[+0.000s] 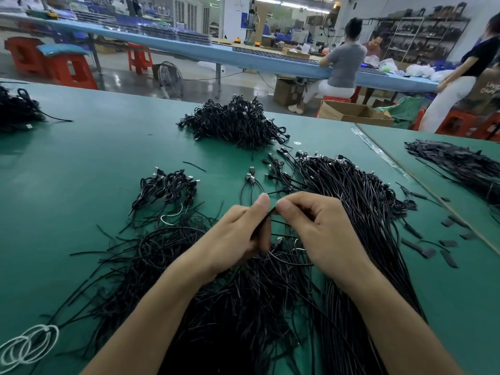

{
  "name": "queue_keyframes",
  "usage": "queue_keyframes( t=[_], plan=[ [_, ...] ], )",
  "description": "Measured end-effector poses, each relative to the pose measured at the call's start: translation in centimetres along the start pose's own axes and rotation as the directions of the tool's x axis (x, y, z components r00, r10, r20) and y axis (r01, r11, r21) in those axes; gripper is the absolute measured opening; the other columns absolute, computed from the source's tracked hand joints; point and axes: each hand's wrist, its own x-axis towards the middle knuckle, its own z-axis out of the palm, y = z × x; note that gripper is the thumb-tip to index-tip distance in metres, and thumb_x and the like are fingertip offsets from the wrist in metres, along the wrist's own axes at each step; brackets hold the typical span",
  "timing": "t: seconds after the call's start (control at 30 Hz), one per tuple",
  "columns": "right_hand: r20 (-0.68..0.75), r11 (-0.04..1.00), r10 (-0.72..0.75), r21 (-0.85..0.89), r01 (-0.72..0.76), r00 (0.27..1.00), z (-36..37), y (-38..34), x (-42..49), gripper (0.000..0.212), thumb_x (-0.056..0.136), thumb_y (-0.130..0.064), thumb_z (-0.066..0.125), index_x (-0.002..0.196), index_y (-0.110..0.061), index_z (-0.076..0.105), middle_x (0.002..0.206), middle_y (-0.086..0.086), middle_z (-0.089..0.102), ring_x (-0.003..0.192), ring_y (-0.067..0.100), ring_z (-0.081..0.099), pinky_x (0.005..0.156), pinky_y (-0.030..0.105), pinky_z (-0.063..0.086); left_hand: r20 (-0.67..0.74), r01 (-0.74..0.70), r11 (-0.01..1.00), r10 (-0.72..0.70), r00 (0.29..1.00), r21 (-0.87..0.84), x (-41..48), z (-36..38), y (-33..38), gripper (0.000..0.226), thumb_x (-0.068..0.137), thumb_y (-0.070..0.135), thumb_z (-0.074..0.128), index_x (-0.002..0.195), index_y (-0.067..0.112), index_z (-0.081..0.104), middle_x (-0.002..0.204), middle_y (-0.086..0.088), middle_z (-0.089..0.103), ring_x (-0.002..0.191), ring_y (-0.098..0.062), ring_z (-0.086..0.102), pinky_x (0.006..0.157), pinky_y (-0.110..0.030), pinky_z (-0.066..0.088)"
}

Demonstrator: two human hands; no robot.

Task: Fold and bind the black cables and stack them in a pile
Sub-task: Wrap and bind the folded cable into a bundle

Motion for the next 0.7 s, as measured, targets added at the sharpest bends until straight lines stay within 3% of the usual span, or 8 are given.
queue_keyframes(
  t=[0.1,0.23,0.33,0.43,0.47,0.57,0.63,0.7],
  plan=[
    [-0.043,0.986,0.038,0.164,-0.031,0.998,0.8,0.1,0.4,0.010,0.087,-0.025,0.075,0.078,-0.024,0.070,0.058,-0.004,0.051,0.053,0.015,0.043,0.051,0.031,0.041,0.173,0.080,0.965,-0.037,0.984,-0.251,-0.7,-0.9,0.9,0.058,0.099,0.056,0.038,0.055,0.020,0.045,0.045,0.008,0.027,0.034,-0.005,0.021,0.033,-0.012,0.019],
    [0.120,0.958,0.102,0.256,-0.130,0.988,2.7,-0.2,-0.1,0.029,0.089,-0.047,0.059,0.072,-0.024,0.064,0.053,-0.010,0.042,0.049,0.010,0.033,0.043,0.028,0.027,0.220,0.106,0.735,0.060,0.974,-0.669,-0.9,-1.5,1.5,0.048,0.093,0.049,0.045,0.053,0.022,0.043,0.046,0.009,0.022,0.035,-0.003,0.016,0.028,-0.013,0.016],
    [0.156,0.990,0.108,0.071,-0.120,0.982,3.1,-0.2,-0.6,0.026,0.100,-0.032,0.056,0.076,-0.032,0.067,0.054,-0.007,0.048,0.049,0.008,0.036,0.046,0.028,0.030,0.063,-0.021,0.545,0.135,0.989,-0.838,-0.5,-1.7,1.4,0.048,0.099,0.041,0.041,0.058,0.019,0.052,0.048,0.010,0.032,0.037,-0.002,0.025,0.030,-0.012,0.027],
    [0.274,0.977,0.193,-0.143,-0.159,0.942,2.8,-0.2,-1.4,0.026,0.102,-0.032,0.052,0.087,-0.029,0.072,0.057,-0.003,0.054,0.046,0.010,0.039,0.044,0.026,0.033,-0.242,-0.238,0.351,0.034,0.970,-0.906,0.4,-2.3,0.9,0.054,0.105,0.037,0.039,0.064,0.015,0.066,0.056,0.008,0.048,0.045,-0.002,0.046,0.042,-0.014,0.043],
    [0.317,0.968,0.228,-0.175,-0.179,0.921,2.7,-0.2,-1.7,0.027,0.102,-0.033,0.050,0.088,-0.027,0.072,0.057,-0.002,0.053,0.046,0.013,0.039,0.046,0.029,0.034,-0.361,-0.336,0.383,0.008,0.932,-0.860,0.7,-2.6,0.6,0.054,0.106,0.035,0.038,0.069,0.012,0.070,0.060,0.005,0.055,0.051,-0.005,0.055,0.048,-0.016,0.049],
    [0.313,0.967,0.211,-0.208,-0.150,0.926,2.7,-1.1,-1.9,0.025,0.102,-0.034,0.051,0.092,-0.026,0.073,0.067,0.000,0.067,0.057,0.024,0.057,0.057,0.037,0.047,-0.580,-0.490,0.707,0.137,0.803,-0.510,1.1,-3.2,-0.7,0.043,0.103,0.036,0.036,0.094,0.009,0.069,0.080,-0.002,0.072,0.080,-0.016,0.071,0.075,-0.025,0.057],
    [0.207,0.977,0.139,-0.190,-0.100,0.968,2.5,-1.4,-1.4,0.023,0.101,-0.032,0.054,0.091,-0.025,0.073,0.077,0.000,0.071,0.069,0.019,0.063,0.064,0.033,0.050,-0.550,-0.370,0.912,0.219,0.806,-0.179,1.0,-3.2,-1.4,0.041,0.097,0.040,0.038,0.098,0.012,0.068,0.086,-0.003,0.075,0.087,-0.020,0.072,0.079,-0.028,0.058],
    [0.111,0.980,0.056,-0.197,-0.034,0.992,2.3,-1.6,-0.7,0.020,0.099,-0.028,0.058,0.088,-0.022,0.074,0.074,-0.005,0.069,0.070,0.008,0.061,0.061,0.021,0.045,-0.438,-0.177,0.979,0.205,0.876,0.105,0.8,-2.8,-1.4,0.042,0.099,0.039,0.039,0.091,0.013,0.070,0.082,-0.004,0.075,0.080,-0.020,0.073,0.071,-0.026,0.059]
  ],
)
